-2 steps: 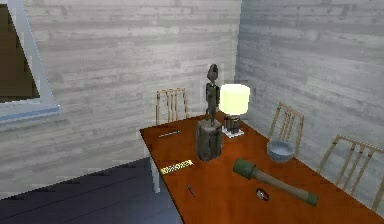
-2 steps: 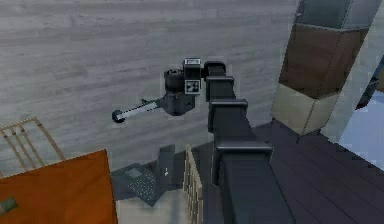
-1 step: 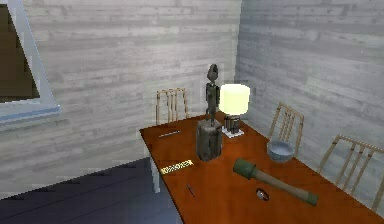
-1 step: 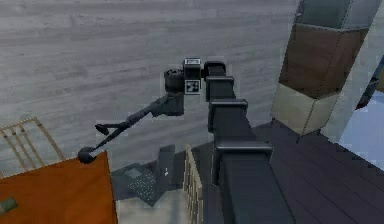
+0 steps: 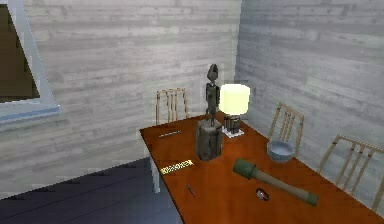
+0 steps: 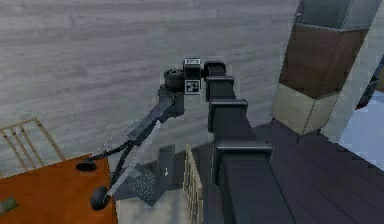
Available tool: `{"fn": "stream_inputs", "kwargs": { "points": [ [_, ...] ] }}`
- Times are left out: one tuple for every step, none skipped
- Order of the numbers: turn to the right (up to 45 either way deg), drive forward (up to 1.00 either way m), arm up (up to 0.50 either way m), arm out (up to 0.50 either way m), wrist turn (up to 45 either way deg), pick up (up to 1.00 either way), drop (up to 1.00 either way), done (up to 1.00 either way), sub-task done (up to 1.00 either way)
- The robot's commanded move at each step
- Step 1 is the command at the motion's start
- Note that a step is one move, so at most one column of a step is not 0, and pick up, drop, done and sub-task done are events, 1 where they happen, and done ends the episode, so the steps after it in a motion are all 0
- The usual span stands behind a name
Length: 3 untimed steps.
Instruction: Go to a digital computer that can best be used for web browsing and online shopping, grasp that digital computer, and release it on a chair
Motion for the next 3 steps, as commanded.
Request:
{"fn": "stream_inputs", "kwargs": {
  "points": [
    [0.0, 0.00, 0.00, -0.28, 0.0, 0.00, 0.00, 0.00, 0.00],
    [-15.0, 0.00, 0.00, 0.00, 0.0, 0.00, 0.00, 0.00, 0.00],
    [0.0, 0.00, 0.00, 0.26, 0.0, 0.00, 0.00, 0.00, 0.00]
  ]
}}
